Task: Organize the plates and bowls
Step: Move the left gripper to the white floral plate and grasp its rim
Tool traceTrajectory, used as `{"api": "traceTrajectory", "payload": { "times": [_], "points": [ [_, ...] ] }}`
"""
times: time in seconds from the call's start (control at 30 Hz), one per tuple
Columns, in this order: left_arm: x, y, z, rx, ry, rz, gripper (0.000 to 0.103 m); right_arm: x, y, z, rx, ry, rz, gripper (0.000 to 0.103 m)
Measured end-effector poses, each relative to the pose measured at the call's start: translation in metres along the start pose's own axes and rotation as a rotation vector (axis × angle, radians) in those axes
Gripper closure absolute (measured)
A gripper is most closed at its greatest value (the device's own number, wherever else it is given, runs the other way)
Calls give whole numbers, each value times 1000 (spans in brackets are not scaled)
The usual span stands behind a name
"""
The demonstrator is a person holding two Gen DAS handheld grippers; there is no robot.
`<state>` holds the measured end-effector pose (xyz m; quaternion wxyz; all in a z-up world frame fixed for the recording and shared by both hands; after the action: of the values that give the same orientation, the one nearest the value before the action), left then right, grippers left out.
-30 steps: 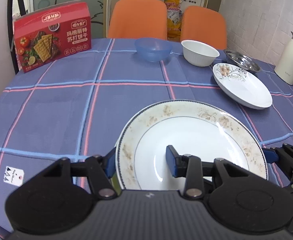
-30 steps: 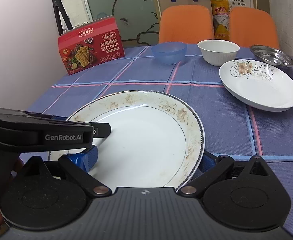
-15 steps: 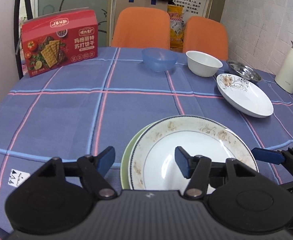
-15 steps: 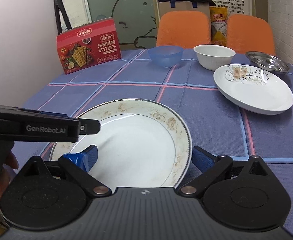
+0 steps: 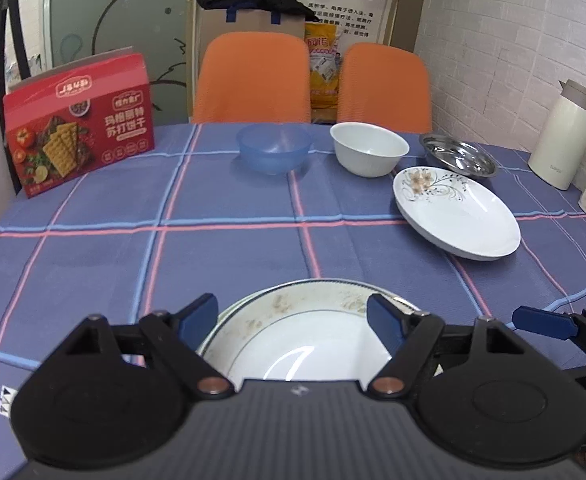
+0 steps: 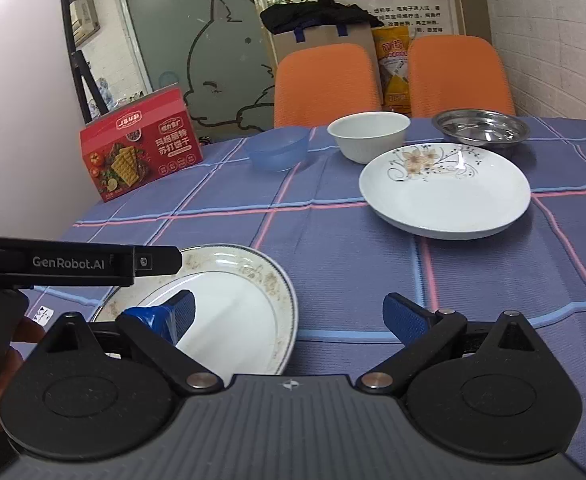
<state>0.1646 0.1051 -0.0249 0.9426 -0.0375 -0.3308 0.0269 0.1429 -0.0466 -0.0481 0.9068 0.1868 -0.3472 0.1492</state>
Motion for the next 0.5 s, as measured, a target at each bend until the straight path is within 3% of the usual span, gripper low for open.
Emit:
{"api": "traceTrajectory", "payload": {
  "times": [0.4, 0.5],
  "points": [
    [38, -49, -29, -14, 22, -115, 26, 18, -72, 6, -39, -18, -134, 15],
    [52, -55, -38, -56, 41, -139, 26, 30, -92, 5, -57, -34, -144, 15]
  ]
}}
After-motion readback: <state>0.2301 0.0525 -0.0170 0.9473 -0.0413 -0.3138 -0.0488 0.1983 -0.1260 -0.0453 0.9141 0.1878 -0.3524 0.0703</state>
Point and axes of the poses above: each gripper's, at about its wrist camera, not at the fingertips, and z roughly against the way its jaws point, y to its left, x to its top, the point moved 9 cm from there along -z, roughly the way its jaws point, and after that the axes turned 11 degrees about y, right-handed, at the moved point
